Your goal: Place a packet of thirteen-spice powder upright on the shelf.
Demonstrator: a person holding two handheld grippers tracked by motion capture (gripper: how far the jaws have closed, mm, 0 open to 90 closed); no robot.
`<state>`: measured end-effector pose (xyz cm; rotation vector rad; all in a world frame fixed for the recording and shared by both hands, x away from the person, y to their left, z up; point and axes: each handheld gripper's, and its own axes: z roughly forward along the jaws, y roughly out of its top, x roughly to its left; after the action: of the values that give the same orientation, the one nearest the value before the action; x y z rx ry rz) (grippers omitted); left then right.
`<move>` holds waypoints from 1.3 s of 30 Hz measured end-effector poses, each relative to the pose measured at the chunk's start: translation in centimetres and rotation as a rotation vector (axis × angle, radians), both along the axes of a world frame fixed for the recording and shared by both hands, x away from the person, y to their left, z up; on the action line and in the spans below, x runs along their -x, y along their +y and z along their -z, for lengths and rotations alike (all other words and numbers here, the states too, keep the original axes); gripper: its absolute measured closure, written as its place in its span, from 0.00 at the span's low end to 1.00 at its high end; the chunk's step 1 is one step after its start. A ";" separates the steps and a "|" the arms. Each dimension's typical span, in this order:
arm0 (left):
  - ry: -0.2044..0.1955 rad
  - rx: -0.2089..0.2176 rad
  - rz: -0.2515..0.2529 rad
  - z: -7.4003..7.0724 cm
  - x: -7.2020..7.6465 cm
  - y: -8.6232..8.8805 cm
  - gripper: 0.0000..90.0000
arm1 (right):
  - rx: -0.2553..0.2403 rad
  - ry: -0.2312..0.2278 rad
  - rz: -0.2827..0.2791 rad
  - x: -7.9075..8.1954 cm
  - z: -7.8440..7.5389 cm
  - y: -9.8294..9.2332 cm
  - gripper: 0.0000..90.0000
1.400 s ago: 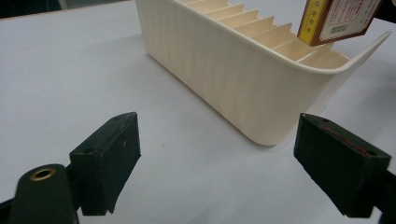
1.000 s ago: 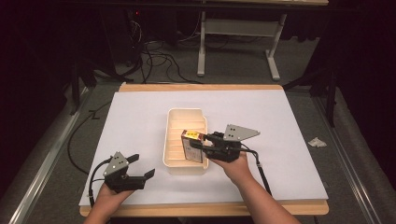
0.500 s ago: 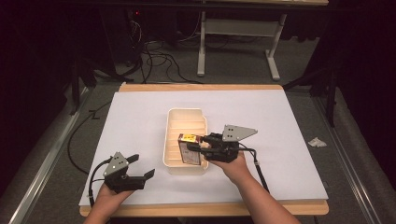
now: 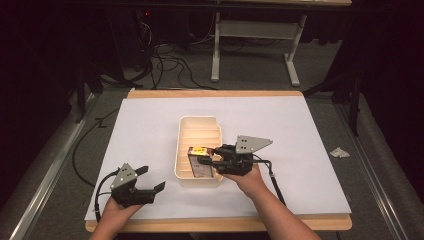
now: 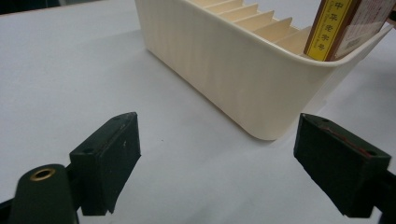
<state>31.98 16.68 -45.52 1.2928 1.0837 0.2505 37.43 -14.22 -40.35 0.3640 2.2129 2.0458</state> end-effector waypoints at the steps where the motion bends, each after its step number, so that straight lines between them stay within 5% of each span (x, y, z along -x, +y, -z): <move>1: -0.001 0.000 -0.001 0.0 0.0 0.0 0.17 | 0.002 0.000 -0.003 0.0 0.1 0.0 0.76; 39: 0.003 -0.001 0.001 0.0 0.0 0.0 0.17 | 0.147 0.022 -0.006 0.2 3.7 1.5 0.76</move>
<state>32.00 16.63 -45.56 1.2948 1.0857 0.2480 37.28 -12.75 -44.04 0.3671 2.3615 1.8763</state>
